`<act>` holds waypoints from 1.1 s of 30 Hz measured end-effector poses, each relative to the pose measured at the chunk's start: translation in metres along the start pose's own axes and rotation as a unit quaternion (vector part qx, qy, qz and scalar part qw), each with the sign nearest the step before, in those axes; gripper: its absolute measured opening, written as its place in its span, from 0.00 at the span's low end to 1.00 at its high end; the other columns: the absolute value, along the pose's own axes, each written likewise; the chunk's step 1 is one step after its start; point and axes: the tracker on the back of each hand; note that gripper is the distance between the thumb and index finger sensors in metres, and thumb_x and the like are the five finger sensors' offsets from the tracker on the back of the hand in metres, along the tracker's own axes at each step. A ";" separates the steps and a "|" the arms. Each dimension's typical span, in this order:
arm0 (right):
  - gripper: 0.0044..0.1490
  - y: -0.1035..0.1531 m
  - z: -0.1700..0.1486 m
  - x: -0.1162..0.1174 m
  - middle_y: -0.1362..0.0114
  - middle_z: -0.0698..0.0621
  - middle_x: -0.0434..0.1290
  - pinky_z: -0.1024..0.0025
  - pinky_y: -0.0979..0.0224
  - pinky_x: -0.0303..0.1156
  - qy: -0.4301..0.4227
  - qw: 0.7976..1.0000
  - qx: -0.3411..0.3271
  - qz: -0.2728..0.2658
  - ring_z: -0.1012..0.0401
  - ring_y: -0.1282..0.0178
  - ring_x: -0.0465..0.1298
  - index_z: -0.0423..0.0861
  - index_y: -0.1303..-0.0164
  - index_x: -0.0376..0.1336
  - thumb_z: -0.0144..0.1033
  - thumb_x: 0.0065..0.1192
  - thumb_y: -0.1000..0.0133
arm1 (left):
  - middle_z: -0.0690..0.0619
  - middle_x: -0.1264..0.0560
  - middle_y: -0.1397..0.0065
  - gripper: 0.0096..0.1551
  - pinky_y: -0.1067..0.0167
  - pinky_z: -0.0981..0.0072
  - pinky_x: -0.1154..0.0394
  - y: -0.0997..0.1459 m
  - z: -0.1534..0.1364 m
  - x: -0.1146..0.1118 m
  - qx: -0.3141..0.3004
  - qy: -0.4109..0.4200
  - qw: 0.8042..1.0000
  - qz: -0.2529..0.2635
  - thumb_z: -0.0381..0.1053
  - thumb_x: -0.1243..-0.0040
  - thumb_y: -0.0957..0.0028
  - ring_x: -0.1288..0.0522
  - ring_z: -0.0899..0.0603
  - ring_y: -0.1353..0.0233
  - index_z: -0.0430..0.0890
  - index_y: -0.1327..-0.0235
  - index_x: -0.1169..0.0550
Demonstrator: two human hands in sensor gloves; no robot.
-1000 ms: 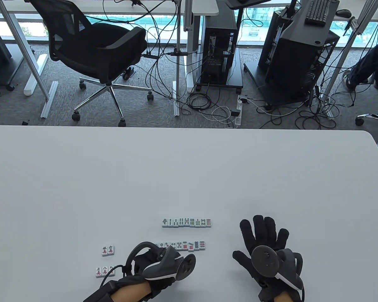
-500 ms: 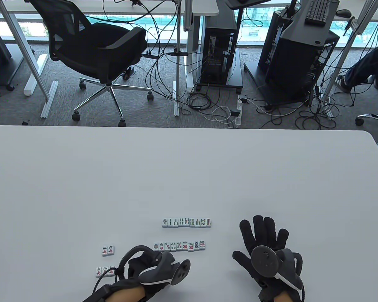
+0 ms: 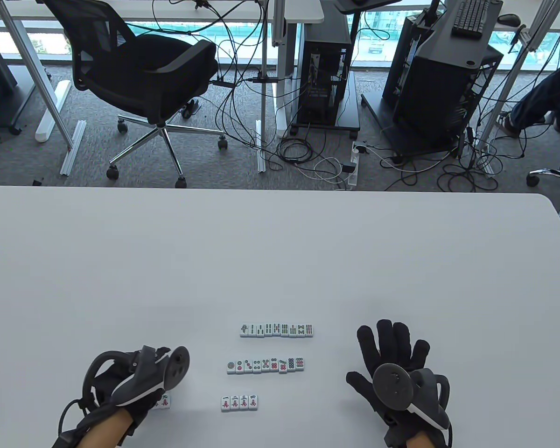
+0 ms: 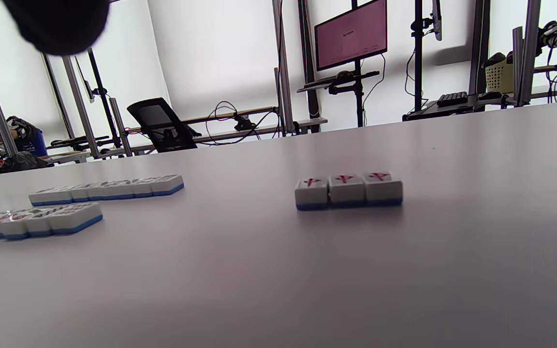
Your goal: Mahjong suit sorting
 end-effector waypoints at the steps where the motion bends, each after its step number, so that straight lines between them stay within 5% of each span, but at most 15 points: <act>1: 0.55 0.000 0.000 0.000 0.15 0.42 0.30 0.25 0.25 0.33 0.001 1.000 0.000 0.000 0.39 0.18 0.30 0.58 0.21 0.29 0.64 0.50 0.48 | 0.65 0.14 0.71 0.37 0.73 0.62 0.20 -0.001 -0.003 -0.003 0.006 0.002 1.000 -0.004 0.63 0.29 0.71 0.19 0.55 0.80 0.50 0.46 0.20; 10: 0.55 0.000 0.000 0.000 0.15 0.42 0.30 0.25 0.25 0.33 0.004 1.000 0.003 0.005 0.39 0.18 0.30 0.58 0.21 0.29 0.64 0.50 0.48 | 0.66 0.14 0.70 0.38 0.73 0.62 0.20 -0.017 -0.007 -0.038 0.020 0.001 0.999 -0.035 0.63 0.30 0.71 0.19 0.55 0.79 0.51 0.44 0.21; 17: 0.55 -0.001 0.000 0.000 0.15 0.42 0.30 0.25 0.25 0.33 -0.002 1.000 0.003 0.004 0.39 0.18 0.30 0.58 0.21 0.29 0.64 0.50 0.48 | 0.66 0.14 0.71 0.36 0.73 0.62 0.20 -0.021 -0.015 -0.036 0.025 0.018 0.999 -0.039 0.63 0.29 0.71 0.19 0.55 0.80 0.48 0.49 0.19; 22: 0.55 -0.001 0.000 0.000 0.15 0.42 0.30 0.25 0.25 0.33 -0.002 1.000 0.001 0.002 0.39 0.18 0.30 0.58 0.21 0.29 0.64 0.50 0.48 | 0.66 0.15 0.72 0.36 0.74 0.63 0.20 -0.015 -0.016 -0.011 0.039 0.064 0.997 0.008 0.63 0.30 0.70 0.19 0.55 0.81 0.47 0.50 0.19; 27: 0.55 -0.001 0.001 0.001 0.15 0.42 0.30 0.25 0.25 0.33 0.001 1.000 0.000 0.005 0.39 0.18 0.30 0.58 0.21 0.29 0.64 0.50 0.48 | 0.66 0.15 0.72 0.36 0.75 0.63 0.20 -0.007 0.030 0.028 -0.040 0.130 0.989 0.064 0.64 0.30 0.69 0.19 0.56 0.81 0.46 0.50 0.19; 33: 0.55 0.000 0.002 0.001 0.15 0.42 0.30 0.25 0.25 0.33 0.001 1.000 -0.004 0.003 0.39 0.18 0.30 0.58 0.21 0.29 0.64 0.50 0.48 | 0.67 0.15 0.72 0.36 0.74 0.63 0.20 0.003 0.111 0.057 -0.158 0.106 0.978 0.089 0.64 0.30 0.69 0.19 0.56 0.81 0.46 0.50 0.19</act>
Point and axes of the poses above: the tracker on the back of each hand, its own z axis roughly to the thumb side, its own y axis roughly from the fingertips to the wrist, x = y × z
